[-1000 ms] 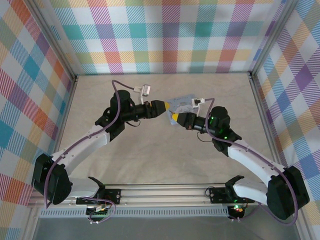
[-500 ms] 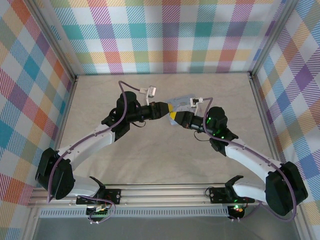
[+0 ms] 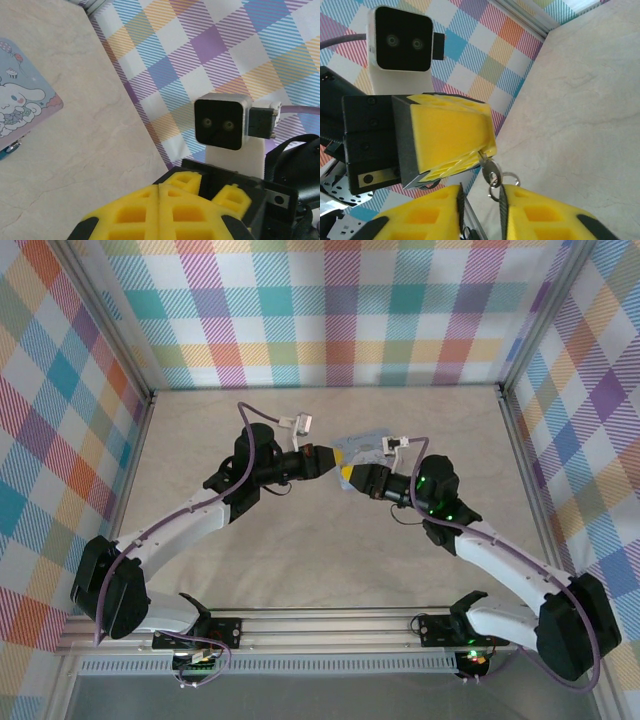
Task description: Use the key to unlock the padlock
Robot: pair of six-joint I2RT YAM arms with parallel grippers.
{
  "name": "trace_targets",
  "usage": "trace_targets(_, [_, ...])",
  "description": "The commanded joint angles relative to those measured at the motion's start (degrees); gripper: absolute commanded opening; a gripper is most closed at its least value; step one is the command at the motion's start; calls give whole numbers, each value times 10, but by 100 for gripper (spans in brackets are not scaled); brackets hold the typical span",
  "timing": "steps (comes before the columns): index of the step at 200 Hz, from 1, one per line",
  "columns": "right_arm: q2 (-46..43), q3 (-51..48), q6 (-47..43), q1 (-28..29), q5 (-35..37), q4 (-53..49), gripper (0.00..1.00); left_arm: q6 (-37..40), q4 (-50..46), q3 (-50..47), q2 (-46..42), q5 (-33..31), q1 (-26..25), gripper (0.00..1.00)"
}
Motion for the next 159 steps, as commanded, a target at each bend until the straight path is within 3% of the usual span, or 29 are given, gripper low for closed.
trace_targets(1, [-9, 5, -24, -3, -13, -11, 30, 20, 3, 19, -9, 23, -4, 0])
trace_targets(122, [0, 28, -33, -9, -20, -27, 35, 43, -13, 28, -7, 72, -5, 0])
trace_targets(159, [3, 33, -35, -10, -32, -26, 32, 50, -21, 33, -3, 82, -5, 0])
